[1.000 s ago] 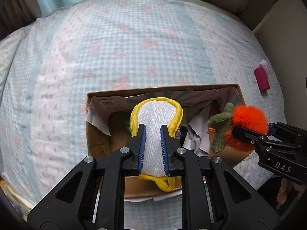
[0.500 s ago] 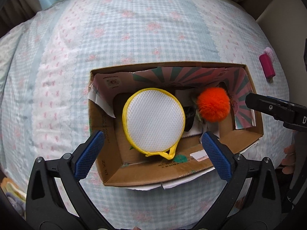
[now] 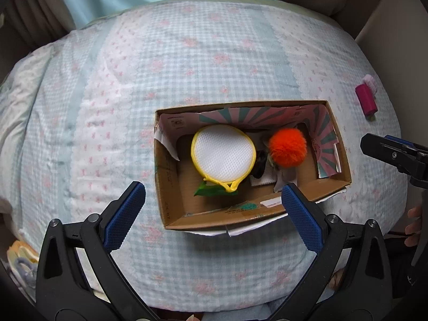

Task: Organize soft objects
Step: 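Open both tools over the box and lift them away, then move both tools toward the magenta pouch and pink fuzzy sock, then grasp the magenta pouch with the left tool while the right tool grasps the pink sock, then carry the pouch with the left tool into the box while the right tool carries the pink sock there, then open both tools over the box and lift them away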

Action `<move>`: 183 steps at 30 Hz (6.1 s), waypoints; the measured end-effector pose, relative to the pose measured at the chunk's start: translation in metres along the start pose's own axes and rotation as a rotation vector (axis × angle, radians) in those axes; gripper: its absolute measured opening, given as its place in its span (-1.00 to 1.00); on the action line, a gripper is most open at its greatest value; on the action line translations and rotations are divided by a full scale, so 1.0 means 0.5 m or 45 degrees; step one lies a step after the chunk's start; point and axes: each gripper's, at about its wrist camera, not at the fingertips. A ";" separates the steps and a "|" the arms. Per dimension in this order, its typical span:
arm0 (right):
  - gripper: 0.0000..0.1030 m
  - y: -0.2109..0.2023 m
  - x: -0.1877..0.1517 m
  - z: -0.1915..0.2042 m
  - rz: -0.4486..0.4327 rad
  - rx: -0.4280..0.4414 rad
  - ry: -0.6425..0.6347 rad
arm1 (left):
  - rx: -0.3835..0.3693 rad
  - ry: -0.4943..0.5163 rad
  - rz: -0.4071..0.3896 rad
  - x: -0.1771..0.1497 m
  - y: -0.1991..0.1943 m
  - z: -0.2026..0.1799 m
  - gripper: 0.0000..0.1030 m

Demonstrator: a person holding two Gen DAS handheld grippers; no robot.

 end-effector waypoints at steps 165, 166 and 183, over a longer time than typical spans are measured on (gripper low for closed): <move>-0.21 0.085 0.026 0.040 0.095 -0.204 -0.148 | -0.101 0.301 0.180 0.071 0.220 -0.065 -0.14; -0.21 0.097 0.028 0.036 0.103 -0.210 -0.148 | -0.102 0.310 0.185 0.070 0.226 -0.068 -0.15; 1.00 0.136 0.051 -0.001 0.107 -0.232 -0.078 | -0.110 0.377 0.189 0.062 0.176 -0.067 1.00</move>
Point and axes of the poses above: each gripper's, at about its wrist camera, not at the fingertips, and y roughly the way its jaws point, z to its left, x to its top, and after that the axes turned 5 degrees about -z, right-handed
